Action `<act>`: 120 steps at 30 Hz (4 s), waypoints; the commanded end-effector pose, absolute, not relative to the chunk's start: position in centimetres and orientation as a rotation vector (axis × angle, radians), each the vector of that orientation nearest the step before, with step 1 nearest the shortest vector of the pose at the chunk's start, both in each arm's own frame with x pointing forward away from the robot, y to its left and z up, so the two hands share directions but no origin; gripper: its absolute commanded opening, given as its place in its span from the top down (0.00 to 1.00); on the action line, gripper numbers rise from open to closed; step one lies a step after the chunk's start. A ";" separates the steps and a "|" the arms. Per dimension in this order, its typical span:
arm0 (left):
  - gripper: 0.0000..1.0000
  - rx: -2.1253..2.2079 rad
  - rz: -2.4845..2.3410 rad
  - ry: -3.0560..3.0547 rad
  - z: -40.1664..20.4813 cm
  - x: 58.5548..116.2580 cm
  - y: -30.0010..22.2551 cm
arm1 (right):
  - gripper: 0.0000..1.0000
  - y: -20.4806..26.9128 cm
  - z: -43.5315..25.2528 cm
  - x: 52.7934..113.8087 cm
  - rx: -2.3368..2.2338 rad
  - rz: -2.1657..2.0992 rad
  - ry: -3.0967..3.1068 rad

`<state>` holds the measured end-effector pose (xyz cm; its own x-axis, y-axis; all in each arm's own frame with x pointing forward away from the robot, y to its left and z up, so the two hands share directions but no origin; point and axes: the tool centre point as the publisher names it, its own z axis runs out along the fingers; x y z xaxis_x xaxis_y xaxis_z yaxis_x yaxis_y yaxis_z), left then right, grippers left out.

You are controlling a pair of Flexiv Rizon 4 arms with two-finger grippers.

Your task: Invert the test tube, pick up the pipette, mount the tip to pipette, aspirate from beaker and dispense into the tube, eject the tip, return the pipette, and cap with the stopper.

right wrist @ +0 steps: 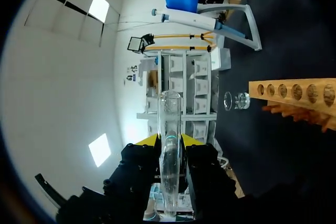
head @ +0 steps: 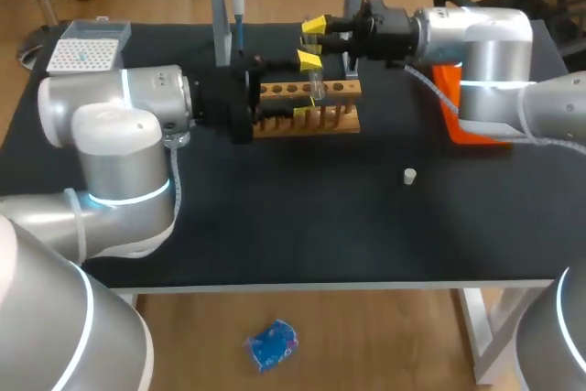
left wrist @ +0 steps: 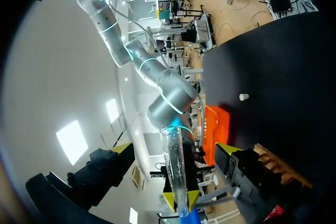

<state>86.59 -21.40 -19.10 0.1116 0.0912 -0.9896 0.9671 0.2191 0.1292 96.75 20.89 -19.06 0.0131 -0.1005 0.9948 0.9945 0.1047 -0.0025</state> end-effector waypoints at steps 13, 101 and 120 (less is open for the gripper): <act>0.00 1.129 -0.943 1.292 -19.5 87.3 -22.0 | 1.00 22.0 -19.8 97.2 -1.070 -1.112 -1.265; 1.00 0.840 -1.134 1.560 -17.6 88.7 -19.1 | 0.00 16.9 -17.2 97.1 -0.637 -1.618 -1.905; 1.00 0.309 -1.585 2.132 -16.3 90.0 -20.3 | 0.00 13.5 -20.3 96.3 -0.222 -1.511 -2.924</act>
<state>89.85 -20.08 -17.02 -0.7017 -0.1406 -0.6985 0.6460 0.2881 -0.7069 96.99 13.34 -21.09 -0.9595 0.1147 0.2572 0.2815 0.4123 0.8664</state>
